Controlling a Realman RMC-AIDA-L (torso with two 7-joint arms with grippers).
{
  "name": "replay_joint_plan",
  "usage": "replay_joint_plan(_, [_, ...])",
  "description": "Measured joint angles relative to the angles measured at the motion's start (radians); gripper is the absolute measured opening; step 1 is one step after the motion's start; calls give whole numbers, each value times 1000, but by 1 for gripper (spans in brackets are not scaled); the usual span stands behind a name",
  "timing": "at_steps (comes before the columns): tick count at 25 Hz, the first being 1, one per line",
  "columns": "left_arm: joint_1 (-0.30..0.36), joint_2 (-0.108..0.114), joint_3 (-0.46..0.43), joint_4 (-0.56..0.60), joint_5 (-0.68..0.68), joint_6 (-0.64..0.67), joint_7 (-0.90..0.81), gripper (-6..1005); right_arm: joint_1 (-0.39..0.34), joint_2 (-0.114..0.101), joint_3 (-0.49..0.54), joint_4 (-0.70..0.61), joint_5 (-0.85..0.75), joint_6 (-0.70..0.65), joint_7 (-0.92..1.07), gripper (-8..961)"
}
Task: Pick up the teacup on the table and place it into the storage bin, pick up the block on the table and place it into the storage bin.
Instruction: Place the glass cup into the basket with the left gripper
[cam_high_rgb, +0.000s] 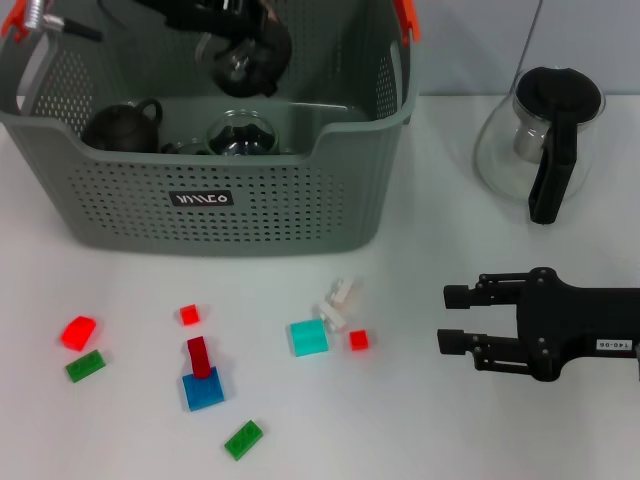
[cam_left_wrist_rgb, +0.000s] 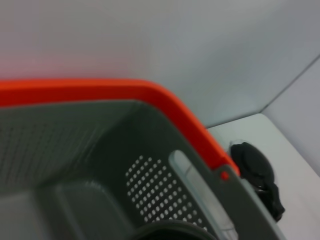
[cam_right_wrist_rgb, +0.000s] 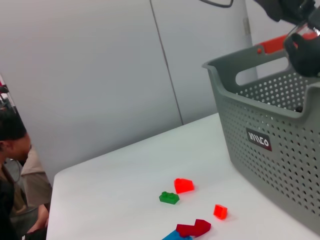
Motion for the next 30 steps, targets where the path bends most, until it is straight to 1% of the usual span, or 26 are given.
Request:
replay_joint_plan(7, [-6,0,-4,-87,7,-34,-23,69,7,6,-4,1,-19,15,0,582])
replay_joint_plan(15, [-5,10,-3,-128,13,-52,-43,73,13,11,-7,2,-27,16,0,581])
replay_joint_plan(25, [-10,8,8,-200,34,-143,-49,78,10,10,-8,7,-28,13,1,580])
replay_joint_plan(30, [-14,8,31,-218,45,-160,-50,80,10,9,-8,12,-28,15,1,581])
